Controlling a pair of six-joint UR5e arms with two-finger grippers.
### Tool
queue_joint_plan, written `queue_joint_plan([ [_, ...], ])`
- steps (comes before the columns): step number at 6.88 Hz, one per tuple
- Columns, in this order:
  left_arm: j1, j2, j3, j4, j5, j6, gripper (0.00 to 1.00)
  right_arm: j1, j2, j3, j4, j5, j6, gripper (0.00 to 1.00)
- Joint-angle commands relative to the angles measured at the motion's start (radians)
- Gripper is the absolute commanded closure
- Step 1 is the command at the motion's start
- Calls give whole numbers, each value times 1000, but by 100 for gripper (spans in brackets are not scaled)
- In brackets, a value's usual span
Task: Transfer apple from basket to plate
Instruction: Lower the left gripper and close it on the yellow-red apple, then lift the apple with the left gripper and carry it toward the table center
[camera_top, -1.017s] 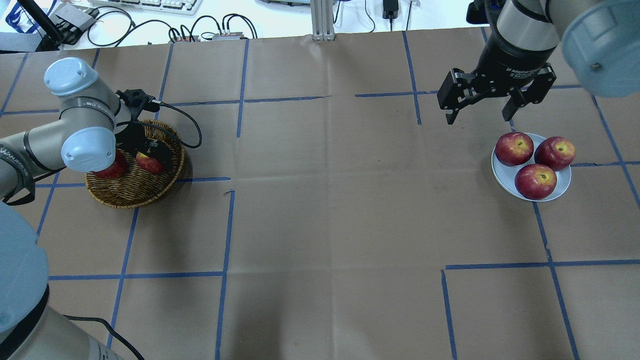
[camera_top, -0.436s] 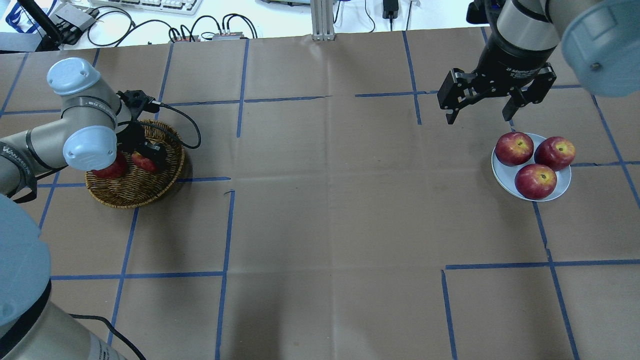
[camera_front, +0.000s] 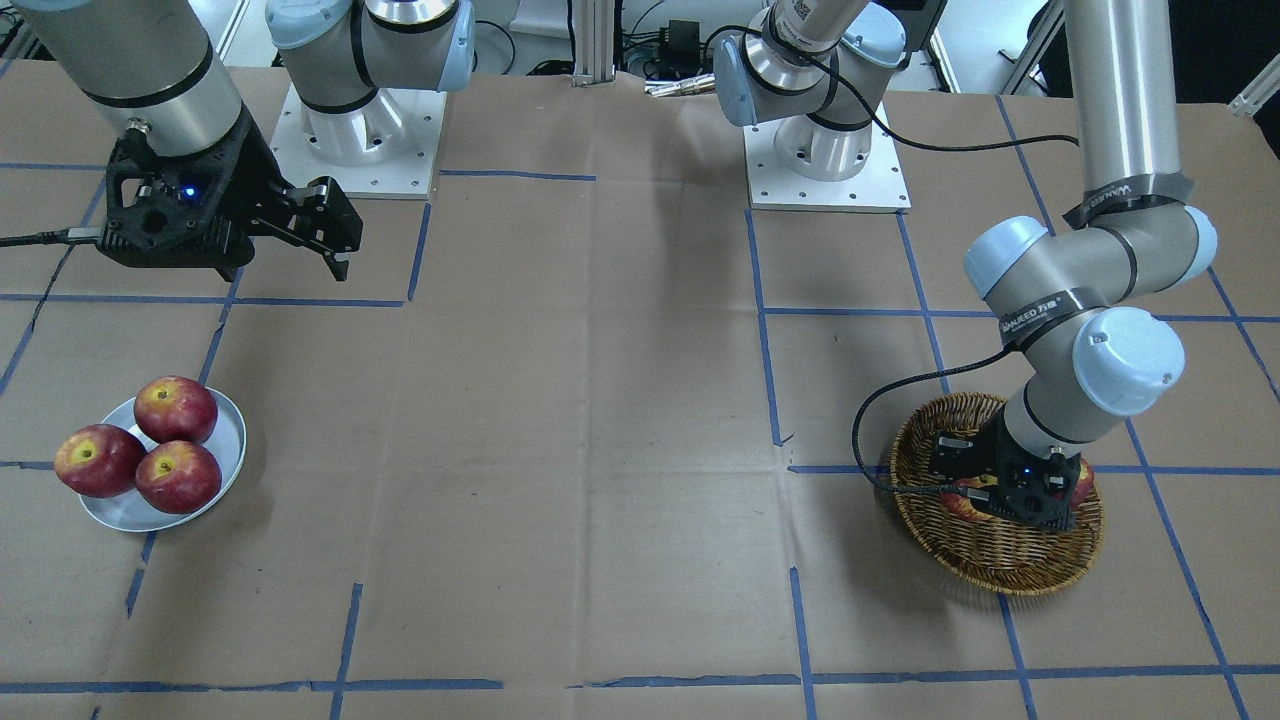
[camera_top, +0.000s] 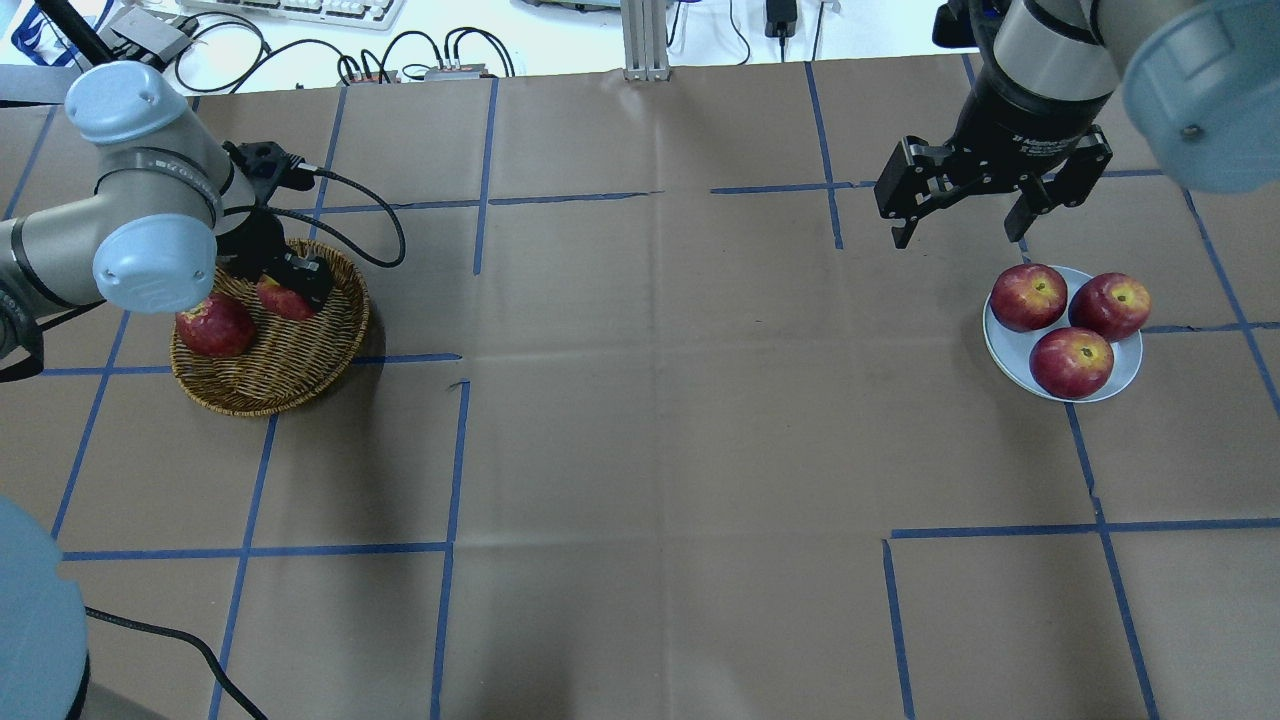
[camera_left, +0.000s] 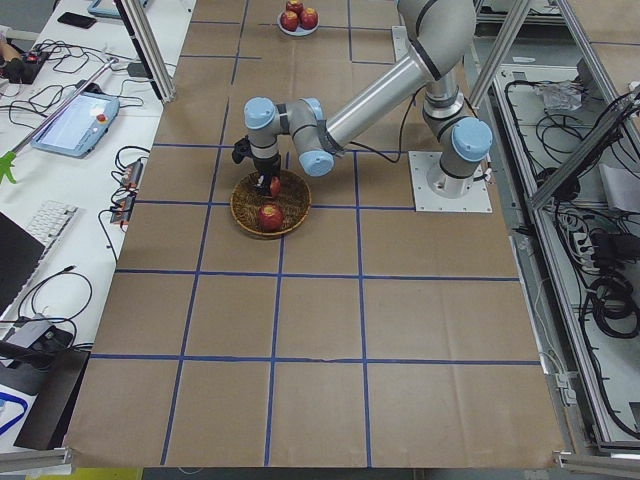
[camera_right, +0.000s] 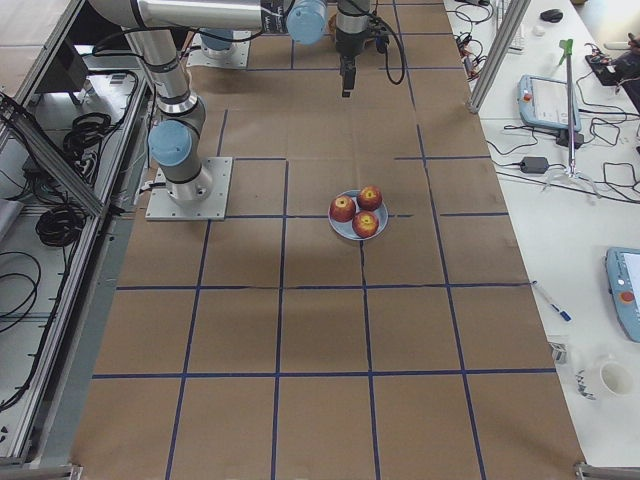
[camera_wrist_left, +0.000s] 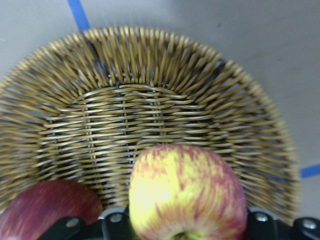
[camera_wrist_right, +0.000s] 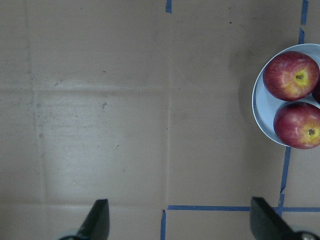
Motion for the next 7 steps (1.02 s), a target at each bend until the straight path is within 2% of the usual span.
queue_joint_plan([
  [1, -187, 53, 34, -69, 5, -232, 50, 0, 0, 0, 0, 0, 0, 0],
  [4, -442, -13, 95, -92, -11, -582, 50, 0, 0, 0, 0, 0, 0, 0],
  [7, -593, -145, 188, -81, -8, -705, 50, 0, 0, 0, 0, 0, 0, 0],
])
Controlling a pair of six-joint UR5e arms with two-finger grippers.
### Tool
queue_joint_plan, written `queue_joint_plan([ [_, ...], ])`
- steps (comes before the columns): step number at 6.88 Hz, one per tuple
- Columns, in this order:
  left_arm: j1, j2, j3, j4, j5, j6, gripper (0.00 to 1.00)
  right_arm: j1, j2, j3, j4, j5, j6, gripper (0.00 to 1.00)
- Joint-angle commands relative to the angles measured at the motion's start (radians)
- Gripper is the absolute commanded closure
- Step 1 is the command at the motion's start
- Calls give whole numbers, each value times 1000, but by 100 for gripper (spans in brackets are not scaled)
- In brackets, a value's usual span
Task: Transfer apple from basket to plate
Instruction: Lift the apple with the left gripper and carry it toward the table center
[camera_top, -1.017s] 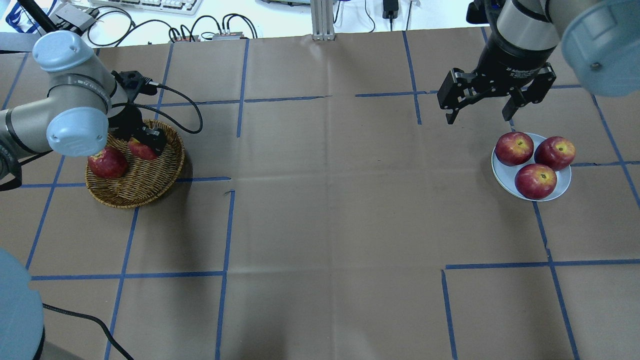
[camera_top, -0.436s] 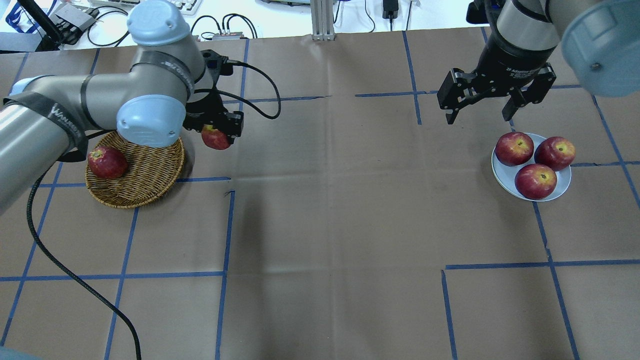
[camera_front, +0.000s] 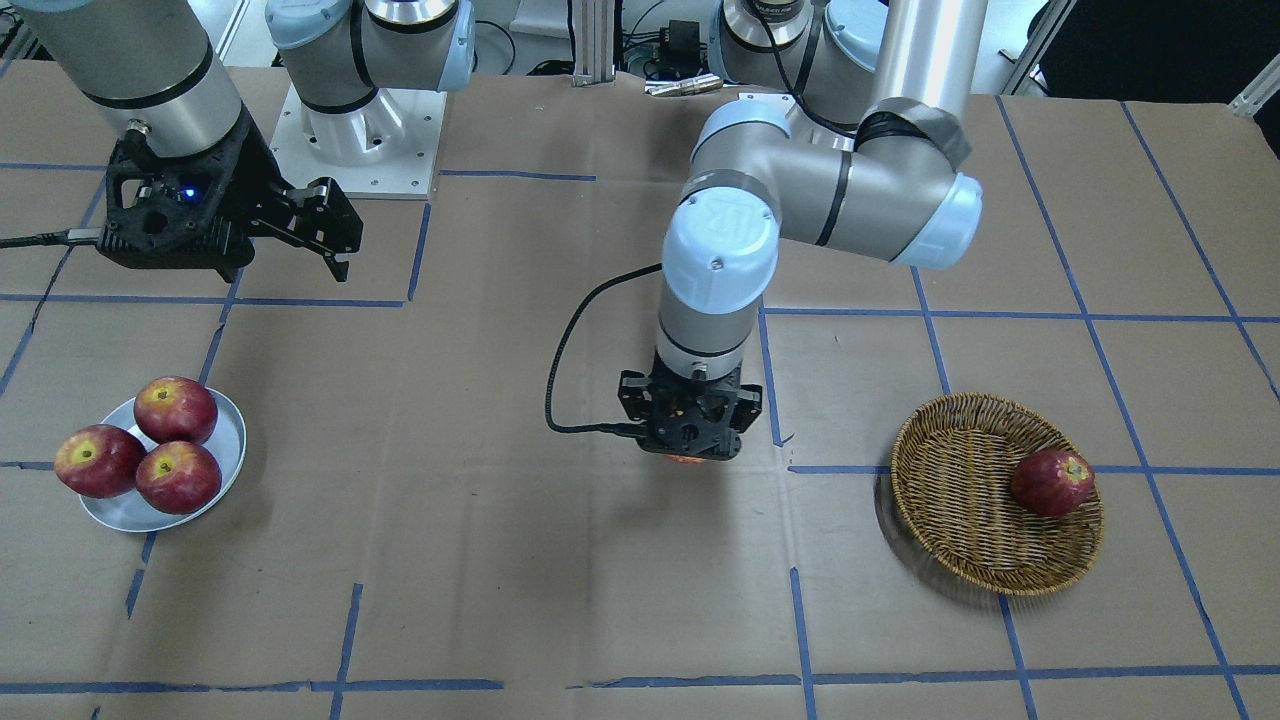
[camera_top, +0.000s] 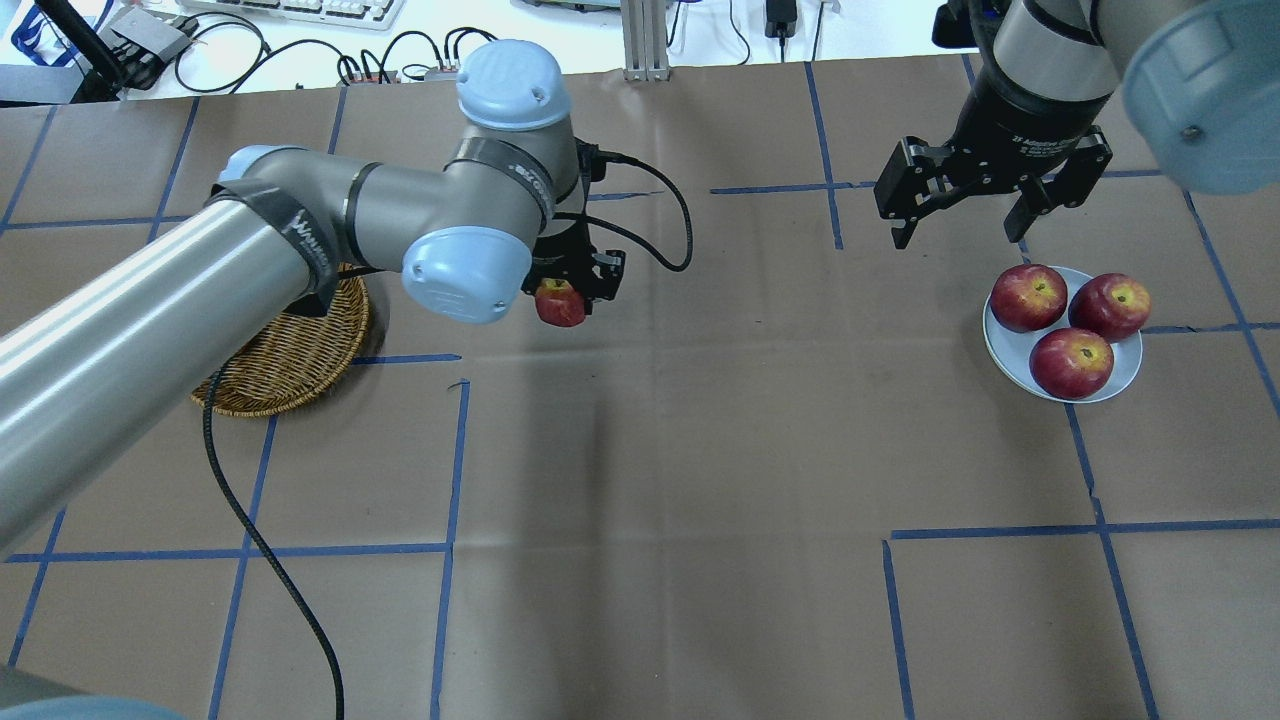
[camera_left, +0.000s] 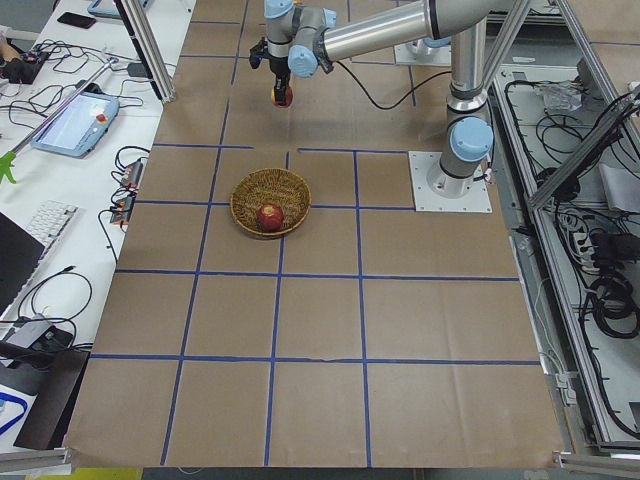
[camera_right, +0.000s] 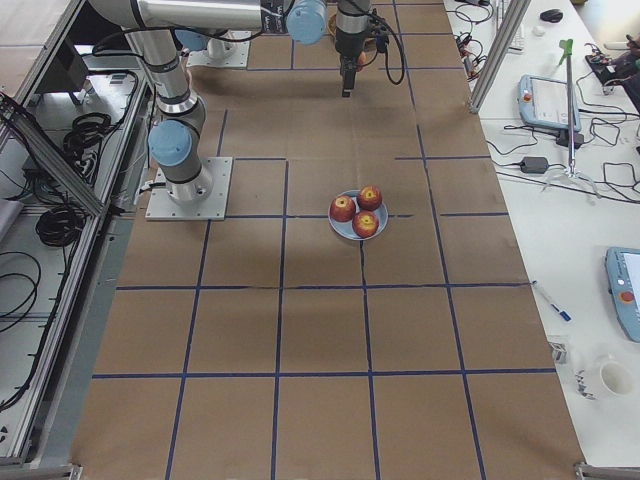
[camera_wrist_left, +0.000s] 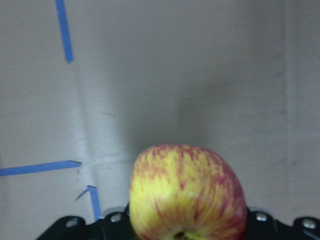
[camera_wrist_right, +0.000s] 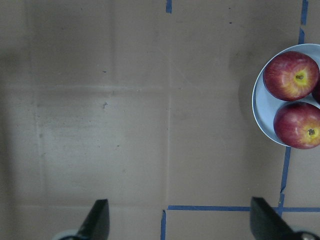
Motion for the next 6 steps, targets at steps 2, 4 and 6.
queue_joint_plan([
  [2, -69, -94, 61, 21, 0, -38, 50, 0, 2, 0, 0, 0, 0, 0],
  [4, -80, -152, 59, 98, 0, -44, 50, 0, 0, 0, 0, 0, 0, 0],
  [6, -86, -166, 42, 121, 0, -45, 49, 0, 0, 0, 0, 0, 0, 0],
])
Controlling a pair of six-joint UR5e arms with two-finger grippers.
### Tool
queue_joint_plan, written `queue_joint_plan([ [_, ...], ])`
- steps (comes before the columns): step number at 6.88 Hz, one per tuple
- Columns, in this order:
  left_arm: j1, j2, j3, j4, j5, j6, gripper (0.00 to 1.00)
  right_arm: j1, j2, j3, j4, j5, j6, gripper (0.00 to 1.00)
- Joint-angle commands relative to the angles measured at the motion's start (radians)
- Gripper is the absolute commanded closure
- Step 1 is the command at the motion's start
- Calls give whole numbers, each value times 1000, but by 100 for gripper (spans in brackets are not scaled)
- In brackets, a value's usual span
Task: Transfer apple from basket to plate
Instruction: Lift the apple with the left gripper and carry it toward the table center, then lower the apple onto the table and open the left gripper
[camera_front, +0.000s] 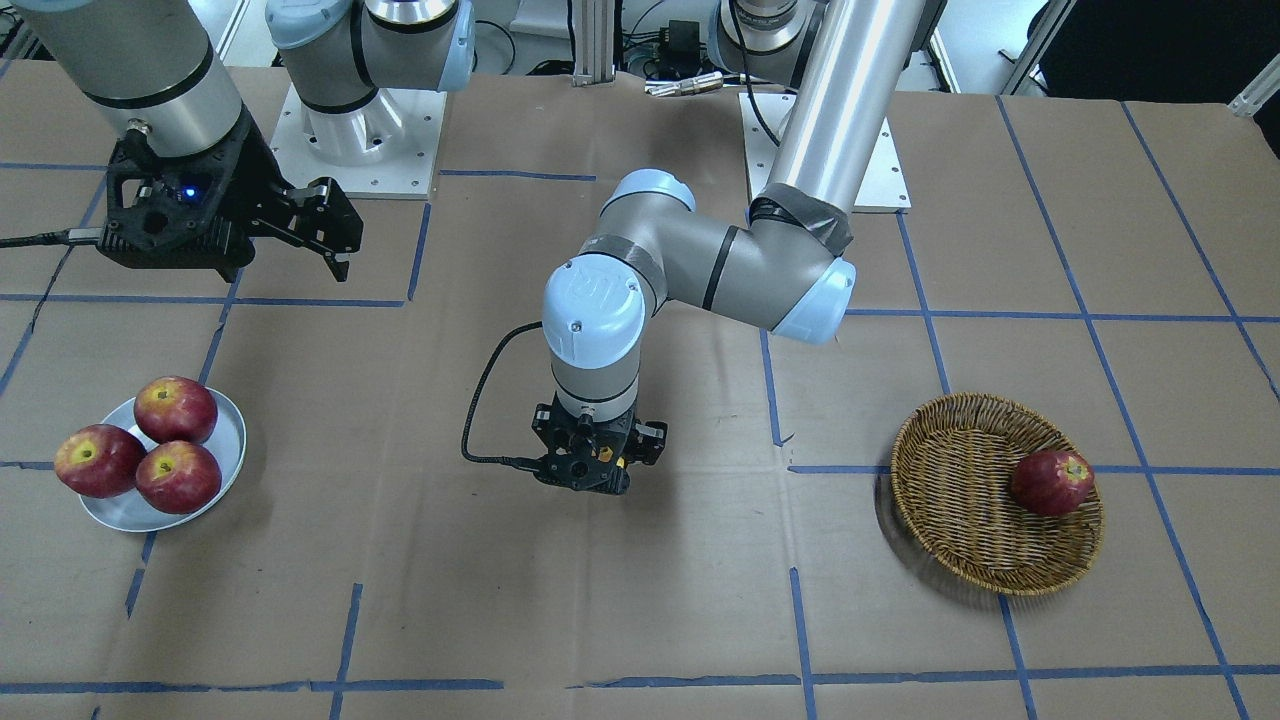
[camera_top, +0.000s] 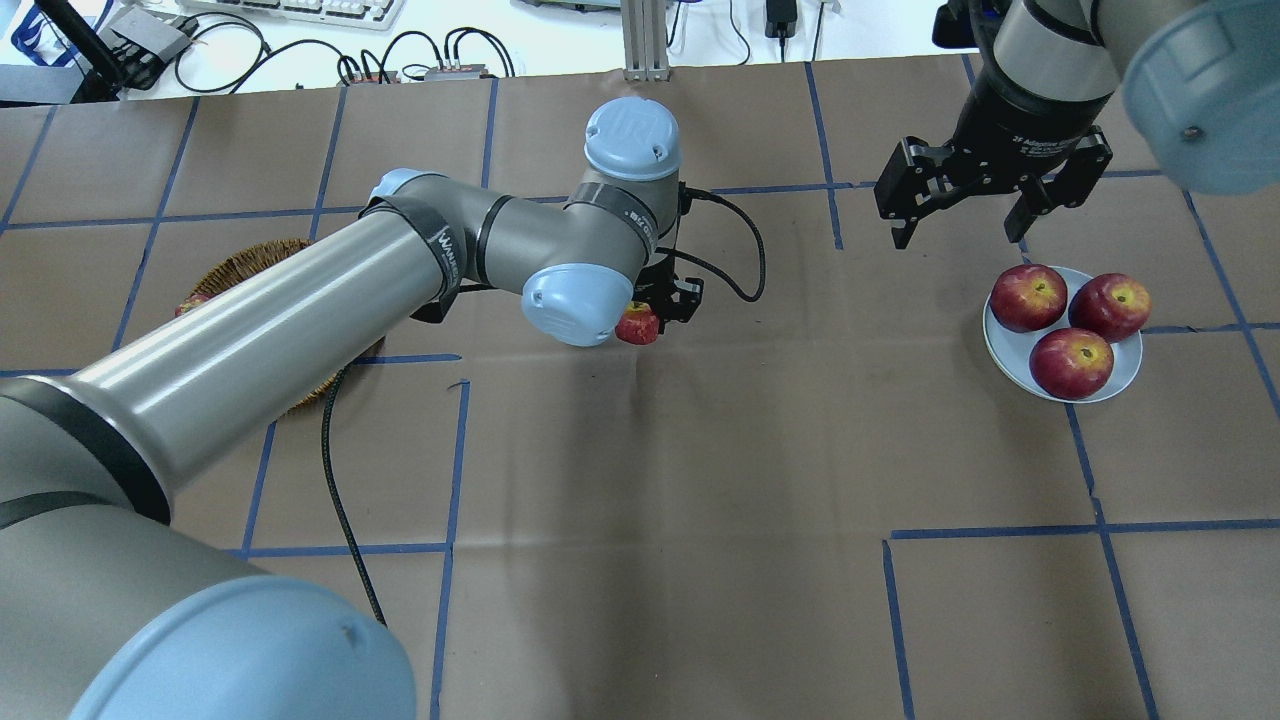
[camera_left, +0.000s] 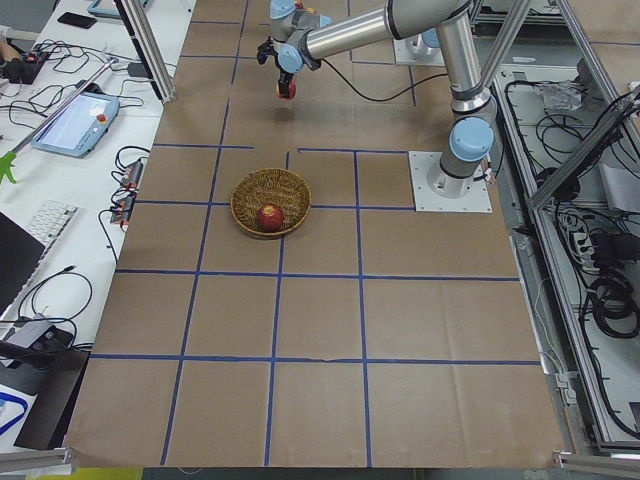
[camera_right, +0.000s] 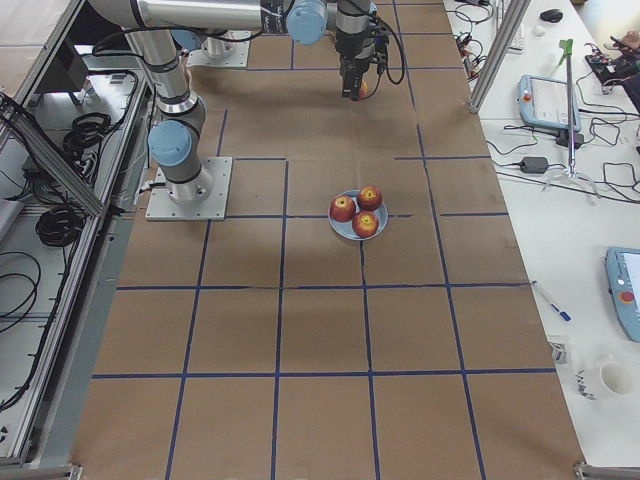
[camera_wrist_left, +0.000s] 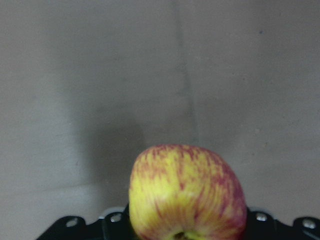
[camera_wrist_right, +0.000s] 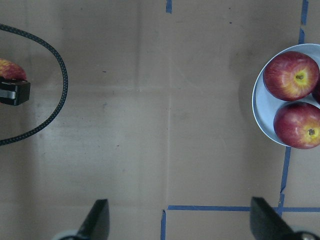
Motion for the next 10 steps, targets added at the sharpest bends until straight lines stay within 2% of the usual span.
queue_joint_plan([
  [1, -2, -17, -14, 35, 2, -1, 44, 0, 0, 0, 0, 0, 0, 0],
  [4, -4, -12, 3, 39, 8, -2, 1, 0, 1, 0, 0, 0, 0, 0],
  [6, -1, 78, 12, -11, 6, 1, 1, 0, 1, 0, 0, 0, 0, 0],
  [7, 19, 168, 12, -133, 6, 18, 1, 0, 1, 0, 0, 2, 0, 0],
  [10, 99, 403, 17, -386, 0, 68, 1, 5, 8, -14, -14, -8, 11, 0],
])
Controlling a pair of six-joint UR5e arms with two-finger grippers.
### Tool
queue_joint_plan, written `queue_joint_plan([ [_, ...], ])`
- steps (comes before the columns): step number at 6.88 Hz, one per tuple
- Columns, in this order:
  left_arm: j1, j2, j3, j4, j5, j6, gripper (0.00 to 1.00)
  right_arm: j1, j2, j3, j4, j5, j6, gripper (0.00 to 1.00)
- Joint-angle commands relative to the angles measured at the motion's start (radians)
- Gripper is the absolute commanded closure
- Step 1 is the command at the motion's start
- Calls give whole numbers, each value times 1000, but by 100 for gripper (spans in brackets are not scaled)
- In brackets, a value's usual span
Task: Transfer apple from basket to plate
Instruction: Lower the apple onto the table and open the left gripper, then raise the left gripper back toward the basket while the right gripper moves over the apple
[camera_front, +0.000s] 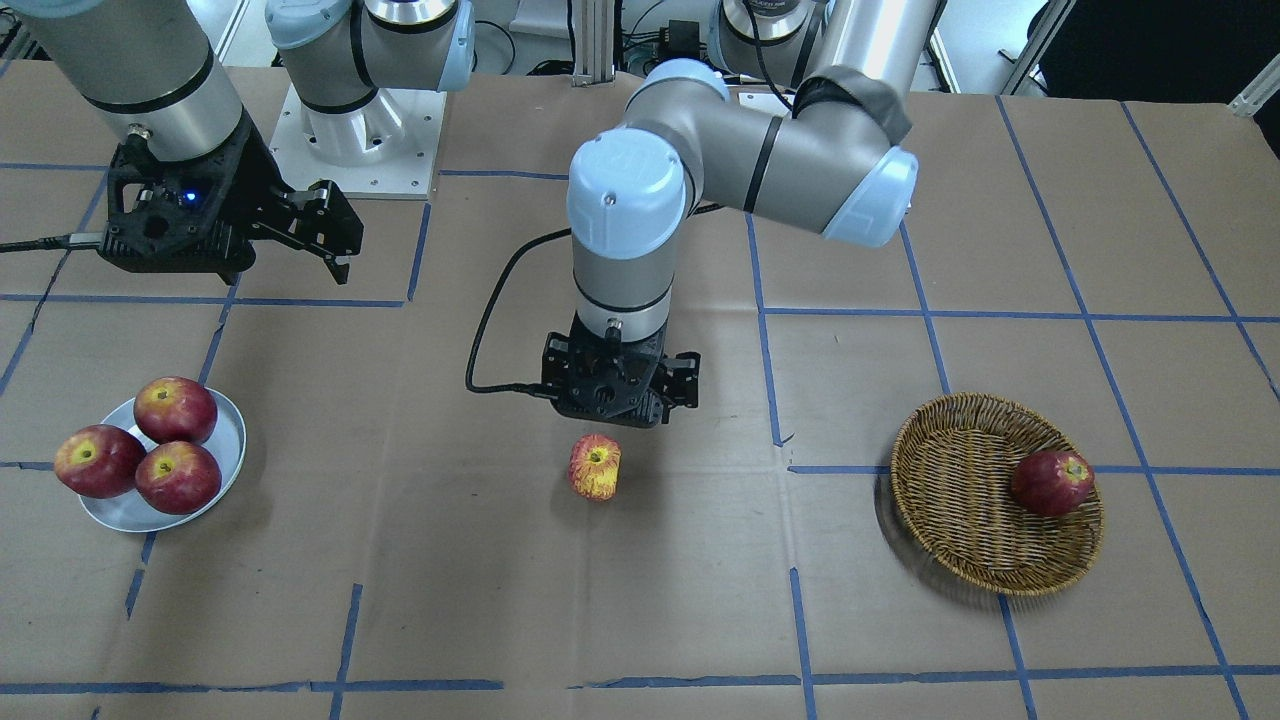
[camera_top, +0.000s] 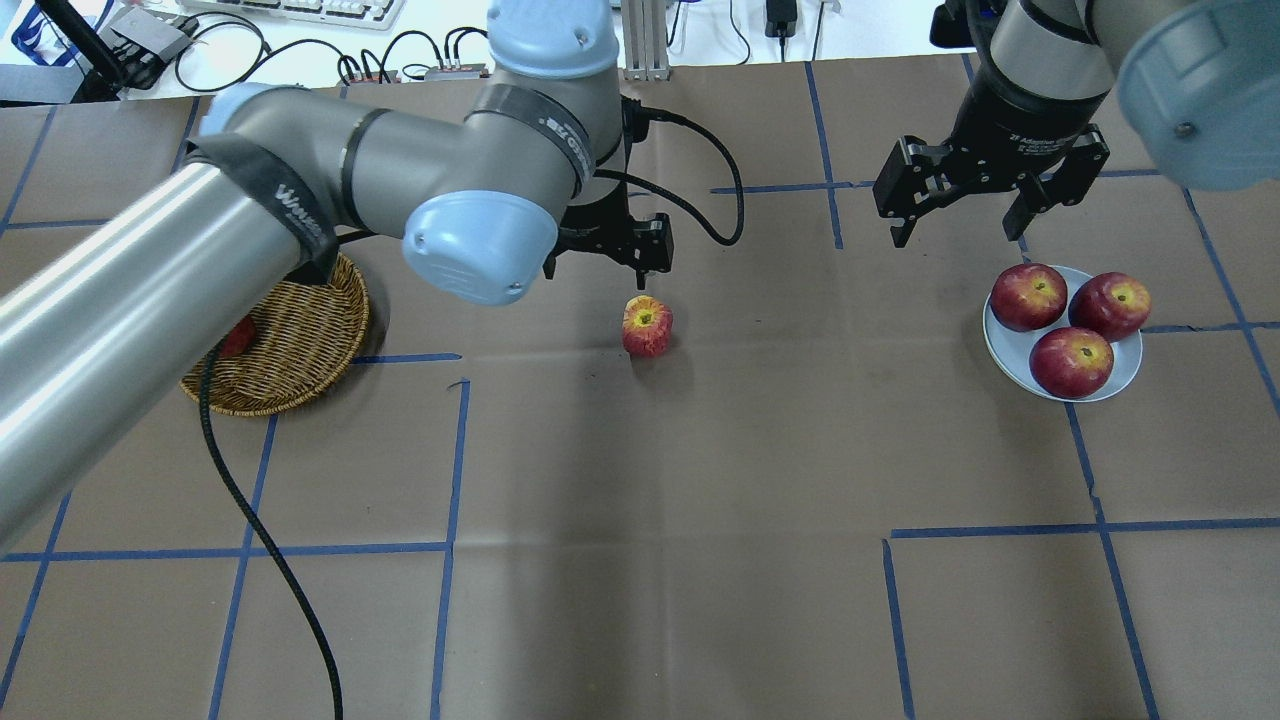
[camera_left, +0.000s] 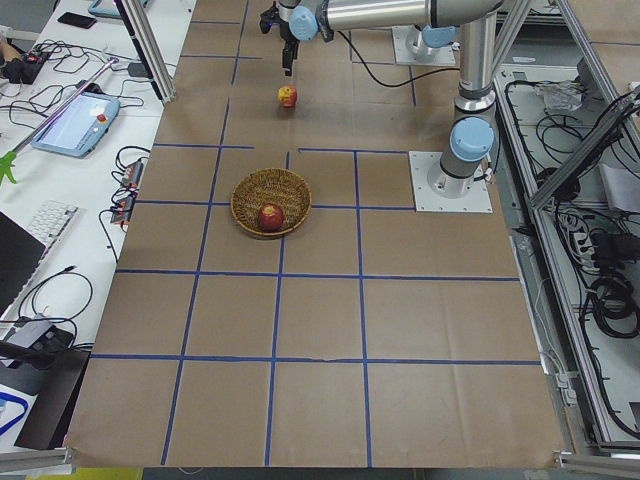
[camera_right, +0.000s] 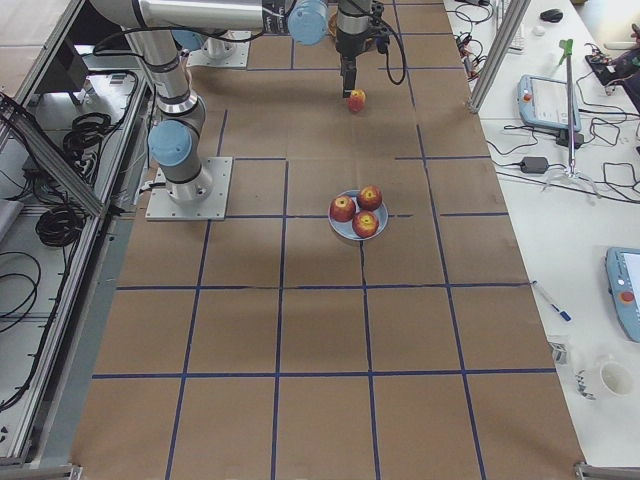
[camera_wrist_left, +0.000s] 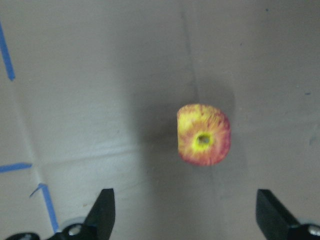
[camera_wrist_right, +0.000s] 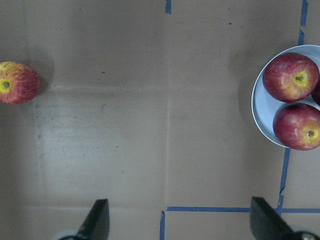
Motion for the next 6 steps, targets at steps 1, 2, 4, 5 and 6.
queue_joint_plan([
  [1, 95, 157, 2, -181, -1, 81, 1, 14, 16, -7, -47, -1, 22, 0],
  [2, 153, 216, 3, -249, -1, 130, 1, 26, 42, -11, -65, 5, 72, 0],
  [4, 210, 287, 20, -344, 3, 161, 1, 138, 106, -10, -159, 5, 199, 0],
  [5, 213, 288, 51, -351, 2, 163, 1, 214, 170, -10, -250, 5, 302, 0],
  [6, 213, 280, 78, -352, 2, 163, 1, 271, 244, -11, -342, 4, 382, 0],
])
